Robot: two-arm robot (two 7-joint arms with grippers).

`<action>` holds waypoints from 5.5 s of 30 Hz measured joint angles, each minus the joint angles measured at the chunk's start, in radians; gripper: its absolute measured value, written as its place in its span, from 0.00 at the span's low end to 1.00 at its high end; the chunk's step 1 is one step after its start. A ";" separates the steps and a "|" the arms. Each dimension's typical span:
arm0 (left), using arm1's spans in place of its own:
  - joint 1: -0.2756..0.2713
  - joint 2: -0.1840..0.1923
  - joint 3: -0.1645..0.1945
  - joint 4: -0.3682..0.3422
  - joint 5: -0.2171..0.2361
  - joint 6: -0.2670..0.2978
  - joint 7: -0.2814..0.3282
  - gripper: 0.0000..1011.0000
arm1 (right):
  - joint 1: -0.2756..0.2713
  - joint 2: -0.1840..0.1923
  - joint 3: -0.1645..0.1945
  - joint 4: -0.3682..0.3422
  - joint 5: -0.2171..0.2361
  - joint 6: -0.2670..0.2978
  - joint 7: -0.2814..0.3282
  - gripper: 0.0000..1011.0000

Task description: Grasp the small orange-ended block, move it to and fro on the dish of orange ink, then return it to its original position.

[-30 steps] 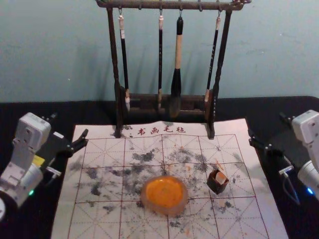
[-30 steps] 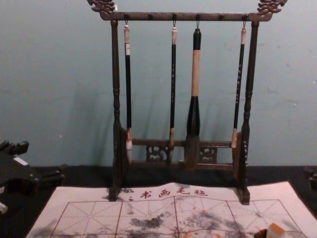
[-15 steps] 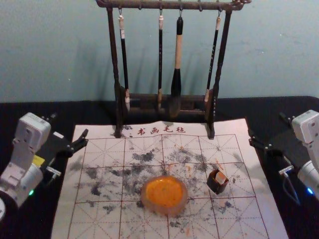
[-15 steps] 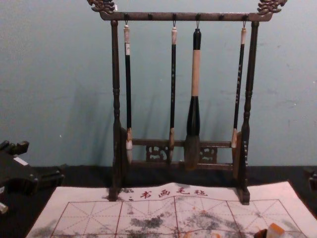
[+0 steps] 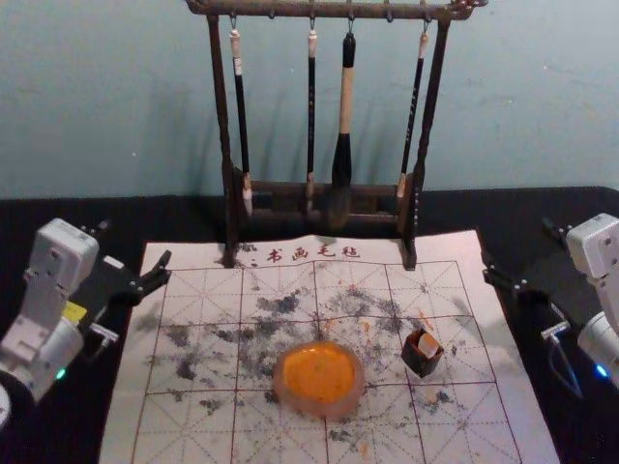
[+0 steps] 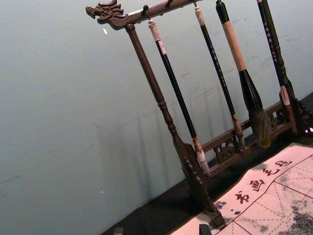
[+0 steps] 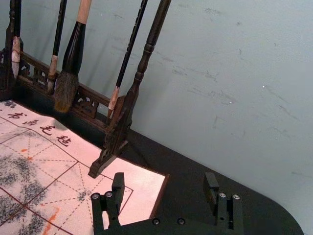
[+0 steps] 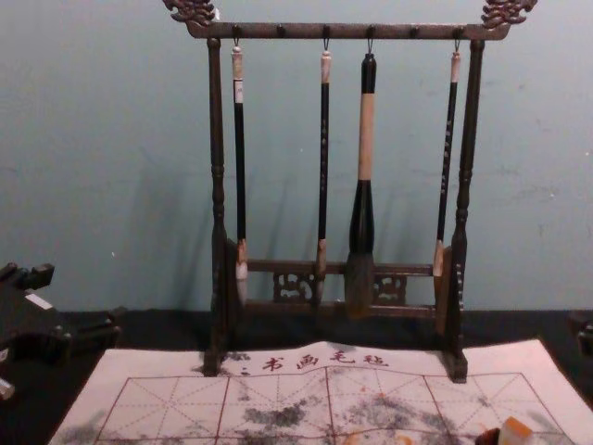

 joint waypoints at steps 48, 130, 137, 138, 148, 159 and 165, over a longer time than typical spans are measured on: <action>0.000 0.000 0.000 0.000 0.000 0.000 0.000 0.99 | -0.169 0.094 0.118 -0.215 0.156 -0.050 0.220 0.99; 0.000 0.000 0.000 0.000 0.000 0.000 0.000 0.99 | -0.151 -0.053 0.082 -0.135 -0.007 0.131 0.458 0.99; 0.000 0.000 0.000 0.000 0.000 0.000 0.000 0.99 | -0.150 -0.053 0.081 -0.135 -0.007 0.131 0.458 0.99; 0.000 0.000 0.000 0.000 0.000 0.000 0.000 0.99 | -0.150 -0.052 0.081 -0.135 -0.007 0.131 0.457 0.99; 0.000 0.000 0.000 0.000 0.000 0.000 0.000 0.99 | -0.150 -0.051 0.080 -0.136 -0.007 0.130 0.457 0.97; 0.000 0.000 0.000 0.000 0.000 0.000 0.000 0.99 | -0.150 -0.051 0.079 -0.136 -0.007 0.130 0.456 0.68; 0.000 0.000 0.000 0.000 0.000 0.000 0.000 0.99 | -0.150 -0.051 0.079 -0.136 -0.006 0.130 0.456 0.48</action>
